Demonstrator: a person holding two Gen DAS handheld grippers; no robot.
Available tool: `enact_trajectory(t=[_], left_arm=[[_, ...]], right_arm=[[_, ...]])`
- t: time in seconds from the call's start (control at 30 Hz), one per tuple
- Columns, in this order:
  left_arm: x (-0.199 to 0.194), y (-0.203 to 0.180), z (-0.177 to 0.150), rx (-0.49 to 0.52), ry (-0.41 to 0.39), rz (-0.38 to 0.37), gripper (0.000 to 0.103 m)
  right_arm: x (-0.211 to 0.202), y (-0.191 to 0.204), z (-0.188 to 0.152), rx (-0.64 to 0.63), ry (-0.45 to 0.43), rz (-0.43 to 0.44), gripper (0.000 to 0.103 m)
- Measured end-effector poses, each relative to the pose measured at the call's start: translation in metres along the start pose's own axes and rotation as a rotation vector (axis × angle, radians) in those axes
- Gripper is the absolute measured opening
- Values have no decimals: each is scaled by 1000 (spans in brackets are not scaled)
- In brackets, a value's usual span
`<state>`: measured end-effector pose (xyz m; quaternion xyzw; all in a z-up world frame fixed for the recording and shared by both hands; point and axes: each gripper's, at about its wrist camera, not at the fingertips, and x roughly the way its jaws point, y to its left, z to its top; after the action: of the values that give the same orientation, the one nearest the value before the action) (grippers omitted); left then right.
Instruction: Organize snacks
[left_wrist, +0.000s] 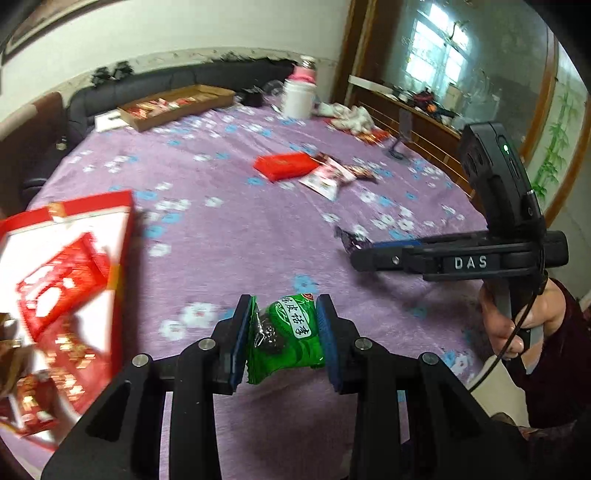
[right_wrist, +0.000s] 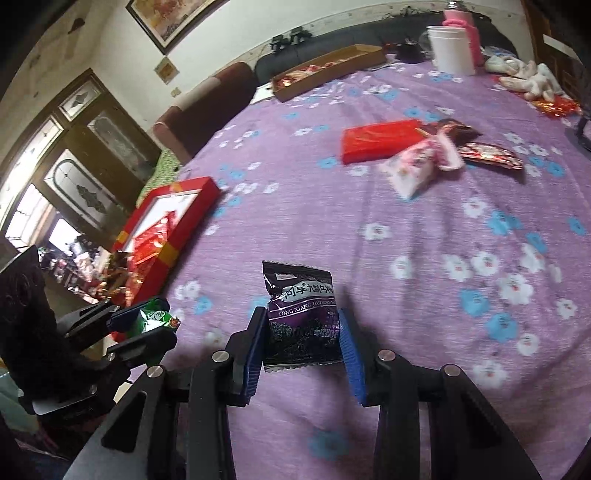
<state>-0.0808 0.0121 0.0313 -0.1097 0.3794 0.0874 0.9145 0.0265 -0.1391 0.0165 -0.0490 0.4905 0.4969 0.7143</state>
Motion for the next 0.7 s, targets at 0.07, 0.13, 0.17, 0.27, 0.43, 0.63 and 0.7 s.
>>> enact_trajectory(t=[0.07,0.13,0.17,0.27,0.43,0.63,0.7], left_arm=[[-12,11,1,-21,-28,21,32],[-24,23,2,-41,-59,43,32],[-30,31,2,-52,-74,63,32],[-47,56,-1,-102,-107,114,32],[-68,96,-12,-186,-139,204,32],[-88,131,-26,-263,-170,335,32],[-89,140,-28,-278,-166,377,32]], right_arm=[[6,14,3,-21,9,11,39],[10,28,9,-42,12,26,39],[14,36,13,-56,13,41,39],[24,63,24,-101,11,72,39],[48,123,44,-196,14,143,39],[78,181,56,-268,9,196,39],[85,195,57,-288,15,207,39]])
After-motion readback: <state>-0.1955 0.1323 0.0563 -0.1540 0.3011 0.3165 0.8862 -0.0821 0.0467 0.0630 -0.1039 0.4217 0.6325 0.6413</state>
